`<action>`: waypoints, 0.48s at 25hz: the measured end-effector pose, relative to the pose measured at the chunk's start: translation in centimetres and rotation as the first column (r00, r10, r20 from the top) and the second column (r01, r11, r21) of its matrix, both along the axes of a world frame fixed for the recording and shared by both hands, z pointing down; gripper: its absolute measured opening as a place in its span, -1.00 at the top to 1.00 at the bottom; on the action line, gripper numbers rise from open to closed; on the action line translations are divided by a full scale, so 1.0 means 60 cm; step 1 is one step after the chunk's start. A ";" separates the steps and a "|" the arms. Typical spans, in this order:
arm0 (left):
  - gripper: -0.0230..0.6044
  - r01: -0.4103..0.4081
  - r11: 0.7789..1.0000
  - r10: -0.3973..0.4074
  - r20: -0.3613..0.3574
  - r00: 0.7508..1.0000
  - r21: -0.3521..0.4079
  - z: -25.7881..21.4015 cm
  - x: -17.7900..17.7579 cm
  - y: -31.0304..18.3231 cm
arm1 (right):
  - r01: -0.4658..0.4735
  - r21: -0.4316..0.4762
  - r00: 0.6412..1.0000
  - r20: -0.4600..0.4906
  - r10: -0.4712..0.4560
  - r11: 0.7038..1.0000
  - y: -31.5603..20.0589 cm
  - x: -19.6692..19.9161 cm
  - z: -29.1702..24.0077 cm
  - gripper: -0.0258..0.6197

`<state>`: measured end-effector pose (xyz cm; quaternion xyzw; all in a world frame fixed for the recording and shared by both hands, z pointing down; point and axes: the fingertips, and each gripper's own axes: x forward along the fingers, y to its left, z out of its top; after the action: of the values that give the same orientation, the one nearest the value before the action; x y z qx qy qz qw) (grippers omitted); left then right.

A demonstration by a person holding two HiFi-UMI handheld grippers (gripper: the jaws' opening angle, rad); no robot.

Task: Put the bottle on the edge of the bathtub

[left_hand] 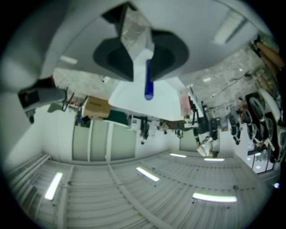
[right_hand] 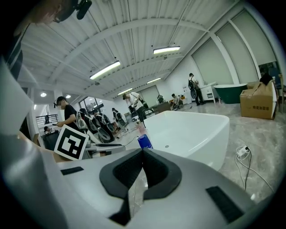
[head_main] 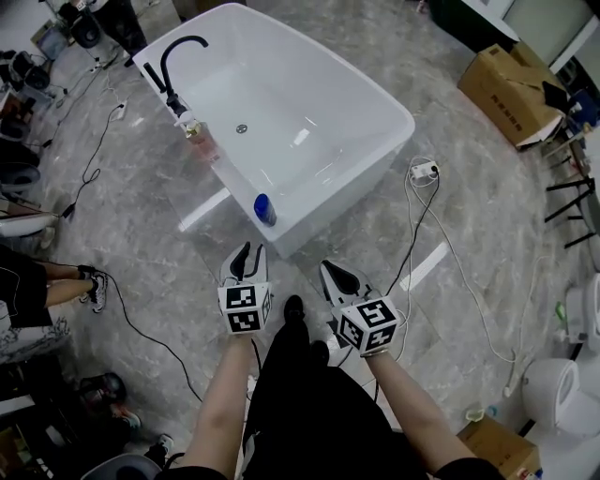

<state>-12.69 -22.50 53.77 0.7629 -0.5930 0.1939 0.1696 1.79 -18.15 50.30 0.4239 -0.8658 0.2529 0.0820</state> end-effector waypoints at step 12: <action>0.77 0.000 0.999 0.002 -0.042 0.999 0.043 -0.063 0.023 0.106 | -0.004 0.052 1.000 -0.017 0.005 0.999 0.048 0.029 -0.033 0.92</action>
<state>-11.34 -16.15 50.01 0.7706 -0.5929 0.1651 0.1655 3.54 -15.29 48.33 0.4298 -0.8705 0.2269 0.0778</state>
